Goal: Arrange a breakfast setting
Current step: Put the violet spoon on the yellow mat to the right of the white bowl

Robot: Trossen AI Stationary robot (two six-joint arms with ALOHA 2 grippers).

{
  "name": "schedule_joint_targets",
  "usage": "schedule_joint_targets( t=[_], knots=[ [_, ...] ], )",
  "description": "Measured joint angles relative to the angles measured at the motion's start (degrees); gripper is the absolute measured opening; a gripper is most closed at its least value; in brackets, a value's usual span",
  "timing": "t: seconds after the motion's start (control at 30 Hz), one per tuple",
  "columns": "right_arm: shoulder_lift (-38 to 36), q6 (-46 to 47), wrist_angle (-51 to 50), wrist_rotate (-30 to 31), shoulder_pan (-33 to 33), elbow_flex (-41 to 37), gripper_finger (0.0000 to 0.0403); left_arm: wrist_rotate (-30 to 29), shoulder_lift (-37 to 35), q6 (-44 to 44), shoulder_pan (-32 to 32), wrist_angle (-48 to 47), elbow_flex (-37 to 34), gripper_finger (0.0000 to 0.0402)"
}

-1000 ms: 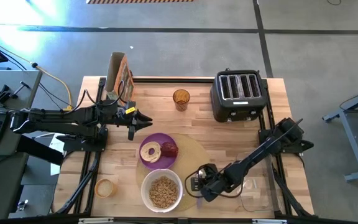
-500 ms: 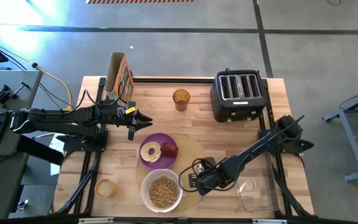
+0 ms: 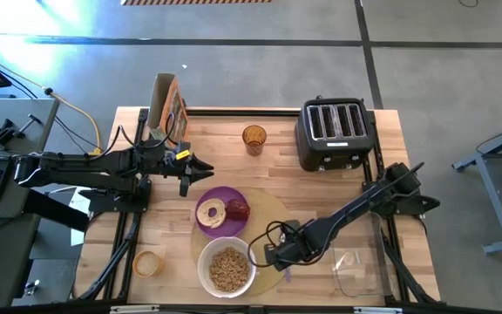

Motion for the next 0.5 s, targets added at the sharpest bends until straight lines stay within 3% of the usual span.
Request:
schedule_joint_targets(
  t=[0.5],
  knots=[
    [7.45,-4.44,-4.82,0.27,-1.71,9.16,0.0007,-0.01,0.00,-0.01,0.01,-0.01,0.00,0.0095]
  ],
)
